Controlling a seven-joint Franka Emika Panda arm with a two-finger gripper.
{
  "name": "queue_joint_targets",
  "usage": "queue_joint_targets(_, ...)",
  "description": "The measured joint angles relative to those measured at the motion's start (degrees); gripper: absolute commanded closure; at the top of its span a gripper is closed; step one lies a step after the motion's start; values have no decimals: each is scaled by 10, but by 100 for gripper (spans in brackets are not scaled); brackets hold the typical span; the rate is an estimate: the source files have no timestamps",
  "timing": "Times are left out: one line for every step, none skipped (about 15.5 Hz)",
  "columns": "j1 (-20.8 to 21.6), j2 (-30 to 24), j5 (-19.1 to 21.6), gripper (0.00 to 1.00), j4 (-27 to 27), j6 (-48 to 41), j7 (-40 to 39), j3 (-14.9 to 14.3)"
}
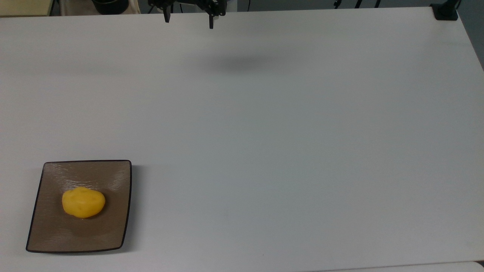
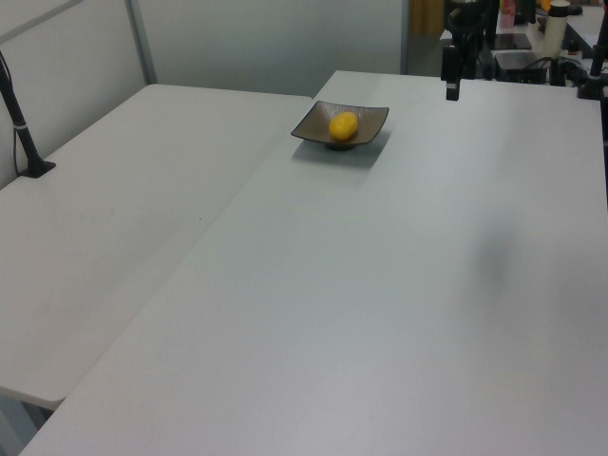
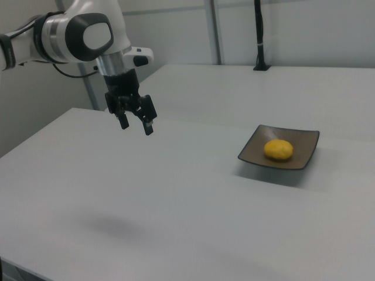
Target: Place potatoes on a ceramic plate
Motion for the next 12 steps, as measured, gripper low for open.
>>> queue_joint_targets(0,-2,0,0,-3,1,0,-1)
queue_joint_targets(1,-3,2,0,-5,1,0,-3)
queue_joint_targets(3,-4,7,0,-7,1,0,-6)
queue_joint_targets(7,-5,12,0,-8,1,0,-12)
queue_joint_targets(11,-5,15,0,-9,1,0,-16)
queue_joint_targets(13,-5,17,0,-10,1,0,-20)
queue_joint_targets(14,-5,18,0,-10,1,0,-21)
queue_joint_targets(14,-5,21,0,-10,2,0,-22)
queue_joint_targets(14,-5,23,0,-11,2,0,-22)
queue_joint_targets(14,-5,23,0,-12,2,0,-22)
queue_joint_targets(14,-5,23,0,-16,2,0,-24)
queue_joint_targets(14,-5,23,0,-18,2,0,-25)
